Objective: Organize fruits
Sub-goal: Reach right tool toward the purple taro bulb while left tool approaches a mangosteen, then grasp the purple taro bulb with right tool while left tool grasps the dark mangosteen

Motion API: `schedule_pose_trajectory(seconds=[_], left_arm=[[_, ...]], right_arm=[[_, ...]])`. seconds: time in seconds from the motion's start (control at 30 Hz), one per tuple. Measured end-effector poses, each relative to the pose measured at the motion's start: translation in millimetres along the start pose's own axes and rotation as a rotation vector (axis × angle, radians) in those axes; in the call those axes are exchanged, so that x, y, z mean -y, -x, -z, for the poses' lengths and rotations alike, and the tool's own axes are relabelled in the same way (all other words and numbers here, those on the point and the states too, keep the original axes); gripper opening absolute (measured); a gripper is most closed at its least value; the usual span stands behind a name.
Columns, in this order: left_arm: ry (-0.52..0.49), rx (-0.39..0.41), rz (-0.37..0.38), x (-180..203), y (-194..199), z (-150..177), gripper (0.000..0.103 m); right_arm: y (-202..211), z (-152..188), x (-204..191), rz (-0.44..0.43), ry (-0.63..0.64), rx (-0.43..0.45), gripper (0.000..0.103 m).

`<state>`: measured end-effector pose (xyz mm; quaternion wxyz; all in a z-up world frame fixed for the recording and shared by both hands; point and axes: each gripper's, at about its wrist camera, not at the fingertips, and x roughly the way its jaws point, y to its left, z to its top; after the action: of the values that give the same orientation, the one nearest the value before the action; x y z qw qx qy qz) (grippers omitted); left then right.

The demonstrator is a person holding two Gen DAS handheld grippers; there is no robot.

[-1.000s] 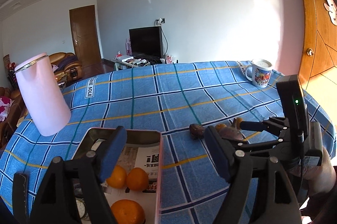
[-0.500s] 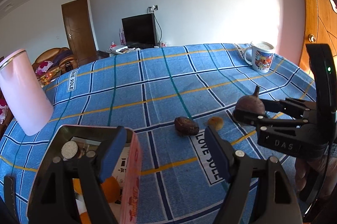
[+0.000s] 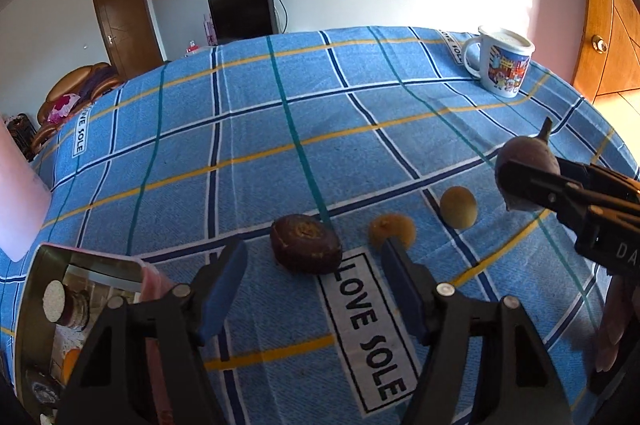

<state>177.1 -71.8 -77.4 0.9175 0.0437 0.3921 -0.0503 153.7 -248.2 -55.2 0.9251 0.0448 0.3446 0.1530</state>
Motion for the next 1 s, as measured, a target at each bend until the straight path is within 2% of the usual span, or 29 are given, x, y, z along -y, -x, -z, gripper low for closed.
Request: schedule_pose_trajectory(seconds=[0.13,0.2,0.23,0.3,0.4,0.8,1.0], left_arm=[[0.021,-0.052,0.009,0,-14,-4,0.060],[0.026,-0.082,0.032,0,-21,-4,0.050],[0.033,-0.084,0.041,0,-22,-5,0.050],[0.043,-0.081,0.045,-2,-22,-6,0.039],[0.044,-0.061,0.083,-1,-16,-4,0.039],[0.046,0.095,0.125,-3,21,2,0.039],[0.055,0.157,0.121,-5,34,4,0.039]], right_arm=[[-4,1,-8,0.010,0.036,-0.019,0.053],[-5,1,-9,0.011,0.043,-0.022,0.053],[-7,1,-8,0.009,0.039,-0.031,0.053],[-11,0,-6,0.001,0.031,-0.052,0.053],[-10,1,-6,-0.001,0.033,-0.049,0.053],[6,2,-18,-0.007,0.091,0.031,0.053],[13,3,-21,-0.016,0.106,0.068,0.053]])
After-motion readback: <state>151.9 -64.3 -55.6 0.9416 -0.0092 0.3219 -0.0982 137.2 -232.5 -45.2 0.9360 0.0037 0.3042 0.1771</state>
